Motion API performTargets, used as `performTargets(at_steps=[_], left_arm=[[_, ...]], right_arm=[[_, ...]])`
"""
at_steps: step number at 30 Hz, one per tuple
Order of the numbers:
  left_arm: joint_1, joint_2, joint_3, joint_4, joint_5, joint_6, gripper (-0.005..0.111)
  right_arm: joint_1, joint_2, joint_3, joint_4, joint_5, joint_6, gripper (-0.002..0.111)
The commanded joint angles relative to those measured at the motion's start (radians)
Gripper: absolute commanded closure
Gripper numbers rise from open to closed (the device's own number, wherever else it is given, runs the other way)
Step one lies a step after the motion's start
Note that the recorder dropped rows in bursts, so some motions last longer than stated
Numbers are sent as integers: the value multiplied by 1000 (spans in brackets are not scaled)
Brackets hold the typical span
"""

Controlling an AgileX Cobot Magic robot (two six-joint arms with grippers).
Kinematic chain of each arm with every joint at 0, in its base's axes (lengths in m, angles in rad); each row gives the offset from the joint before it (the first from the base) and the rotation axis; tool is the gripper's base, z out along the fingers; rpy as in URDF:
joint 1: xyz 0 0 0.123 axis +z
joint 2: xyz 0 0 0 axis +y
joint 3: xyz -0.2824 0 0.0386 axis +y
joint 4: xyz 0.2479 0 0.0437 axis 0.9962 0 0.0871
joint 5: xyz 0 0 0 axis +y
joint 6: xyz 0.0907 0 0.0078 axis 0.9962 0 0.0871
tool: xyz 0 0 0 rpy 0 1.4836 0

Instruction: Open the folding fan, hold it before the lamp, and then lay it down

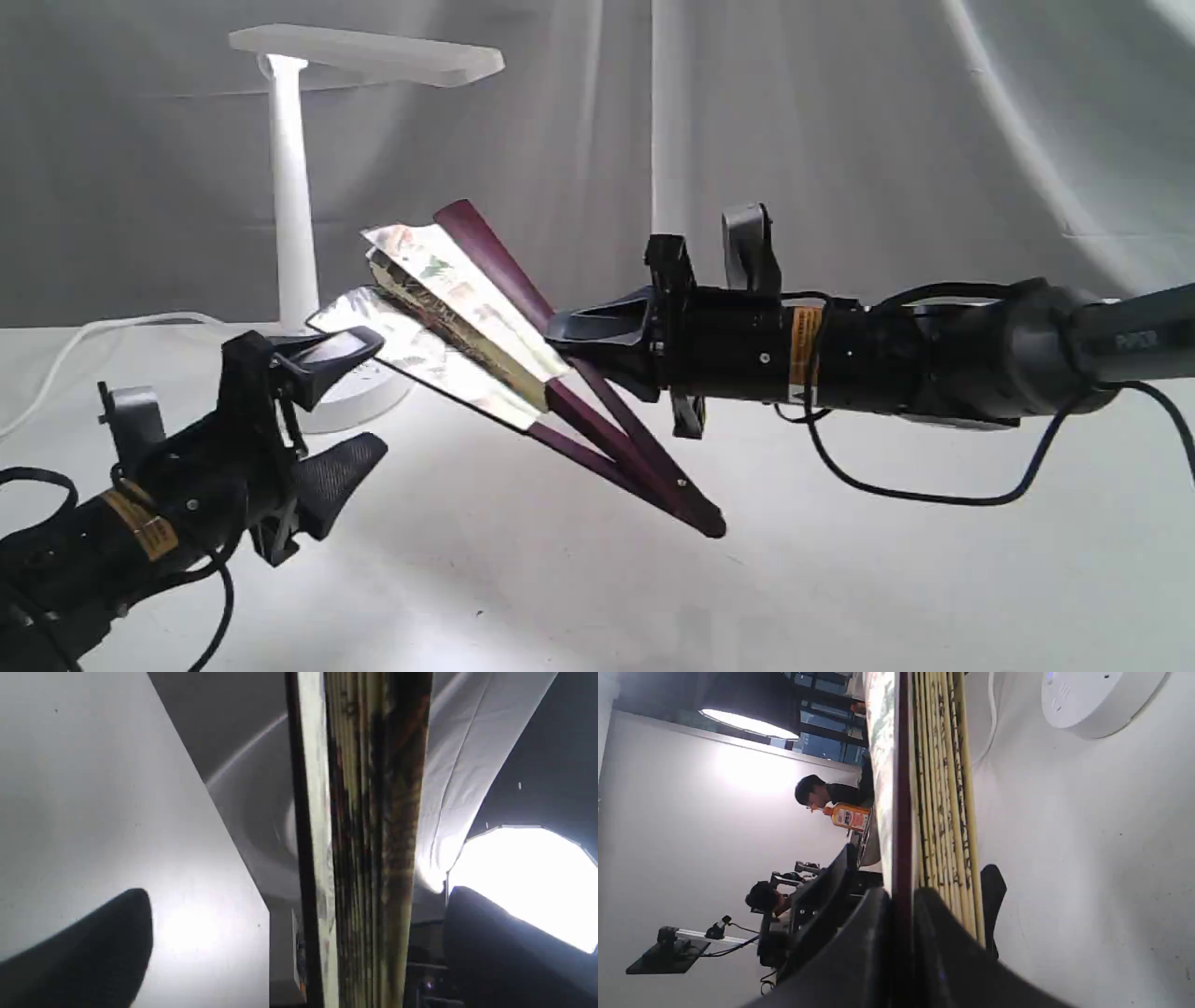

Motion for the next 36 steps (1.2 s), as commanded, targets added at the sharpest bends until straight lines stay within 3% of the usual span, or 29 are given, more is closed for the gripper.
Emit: performTargets(at_steps=[1, 12, 28, 33, 36], left_arm=[[2, -3, -6, -70, -16, 28, 23], [0, 13, -106, -53, 2, 75, 26], [0, 13, -109, -19, 58, 24, 35], [0, 13, -109, -19, 116, 24, 44], [0, 13, -109, -22, 116, 24, 58]], right_arm=[[-5, -2, 3, -3, -55, -4, 108], [-5, -2, 3, -31, -79, -4, 108], [-5, -2, 3, -20, -79, -4, 108], [-5, -2, 3, -20, -79, -4, 108], [-5, -2, 3, -20, -79, -4, 108]])
